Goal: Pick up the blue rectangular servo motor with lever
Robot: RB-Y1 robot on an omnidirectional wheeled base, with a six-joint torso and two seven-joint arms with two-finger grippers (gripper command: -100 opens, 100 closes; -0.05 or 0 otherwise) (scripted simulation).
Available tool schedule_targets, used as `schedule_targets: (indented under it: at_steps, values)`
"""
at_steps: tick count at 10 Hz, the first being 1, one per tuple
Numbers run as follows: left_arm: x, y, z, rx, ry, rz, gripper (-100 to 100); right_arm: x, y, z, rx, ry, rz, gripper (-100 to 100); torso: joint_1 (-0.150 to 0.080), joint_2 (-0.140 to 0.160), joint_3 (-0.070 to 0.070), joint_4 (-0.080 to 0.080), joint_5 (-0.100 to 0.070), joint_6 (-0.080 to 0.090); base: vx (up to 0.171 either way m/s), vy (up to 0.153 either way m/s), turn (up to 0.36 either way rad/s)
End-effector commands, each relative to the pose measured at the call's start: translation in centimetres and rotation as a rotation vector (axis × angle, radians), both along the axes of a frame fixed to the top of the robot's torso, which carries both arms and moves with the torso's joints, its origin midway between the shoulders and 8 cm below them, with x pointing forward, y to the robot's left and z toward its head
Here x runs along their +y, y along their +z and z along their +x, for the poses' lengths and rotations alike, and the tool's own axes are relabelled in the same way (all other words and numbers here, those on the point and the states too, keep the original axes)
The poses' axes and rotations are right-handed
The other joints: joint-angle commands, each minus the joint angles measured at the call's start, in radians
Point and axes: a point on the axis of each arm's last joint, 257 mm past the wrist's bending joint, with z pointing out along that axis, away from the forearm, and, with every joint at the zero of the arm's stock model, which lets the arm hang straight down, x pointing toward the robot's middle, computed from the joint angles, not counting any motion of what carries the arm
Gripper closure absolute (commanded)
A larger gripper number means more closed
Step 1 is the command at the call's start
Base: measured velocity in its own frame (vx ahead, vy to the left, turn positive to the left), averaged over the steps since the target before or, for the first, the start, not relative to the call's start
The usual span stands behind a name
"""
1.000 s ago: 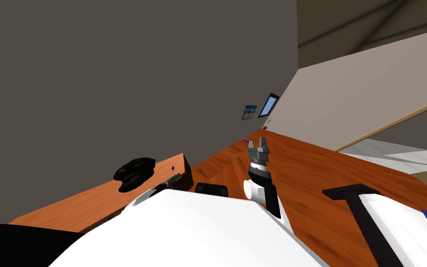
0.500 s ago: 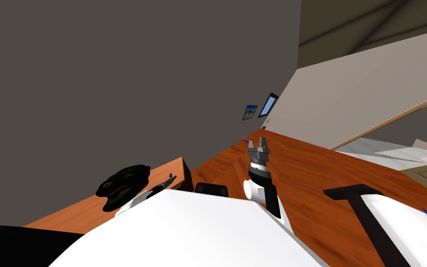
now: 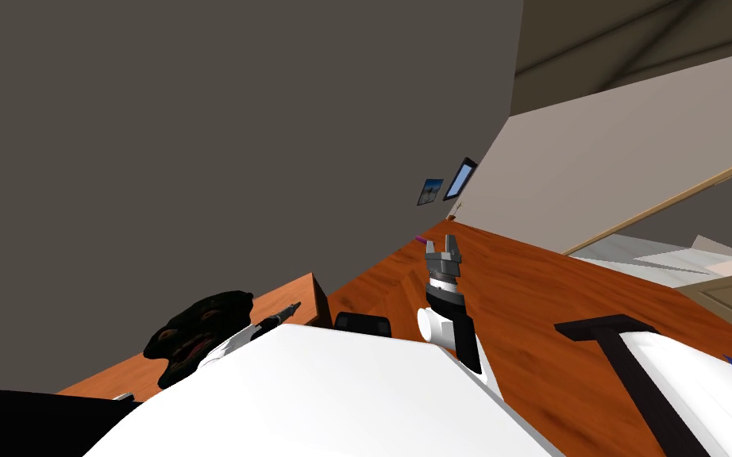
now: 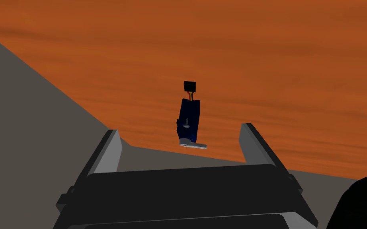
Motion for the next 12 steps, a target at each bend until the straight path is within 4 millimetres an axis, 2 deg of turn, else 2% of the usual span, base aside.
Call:
schedule_targets:
  at_steps: [1,4,5,6,10,11,12]
  values:
    - [-0.51,-0.53,0.52,-0.002,0.005,0.002,-100,0.0,0.0,0.0,0.0,0.0,0.0,0,0.0,0.0,0.0,0.0,0.0,0.0,-0.02,0.057,-0.051]
    - [-1.28,-1.24,1.15,-0.002,0.012,0.002,-100,0.0,0.0,0.0,0.0,0.0,0.0,0,-0.001,0.001,0.001,0.0,0.0,0.0,-0.015,0.023,-0.039]
    - [-0.98,-1.04,0.99,-0.002,0.011,0.002,-100,0.0,0.0,0.0,0.0,0.0,0.0,0,-0.002,0.001,0.001,0.0,0.0,0.0,-0.004,0.003,-0.014]
    - [-1.02,-1.07,1.02,-0.002,0.01,0.003,100,0.0,0.0,0.0,0.0,0.0,0.0,0,-0.002,0.001,0.001,0.0,-0.001,0.0,0.0,0.0,0.0]
    - [-1.03,-1.06,1.05,-0.003,0.011,0.002,100,0.0,0.0,0.0,0.0,0.0,0.0,0,-0.002,0.0,0.0,0.0,-0.001,0.0,0.0,0.0,0.0]
    - [-1.04,-1.06,1.06,-0.003,0.011,0.002,0,0.0,0.0,0.0,0.0,0.0,0.0,0,-0.002,0.0,0.0,0.0,-0.001,0.0,0.0,0.0,0.0]
    - [-0.69,-0.71,0.68,-0.002,0.007,0.003,100,0.0,0.0,0.0,0.0,0.0,0.0,0,-0.002,0.0,0.0,0.0,-0.001,0.0,0.009,-0.001,0.069]
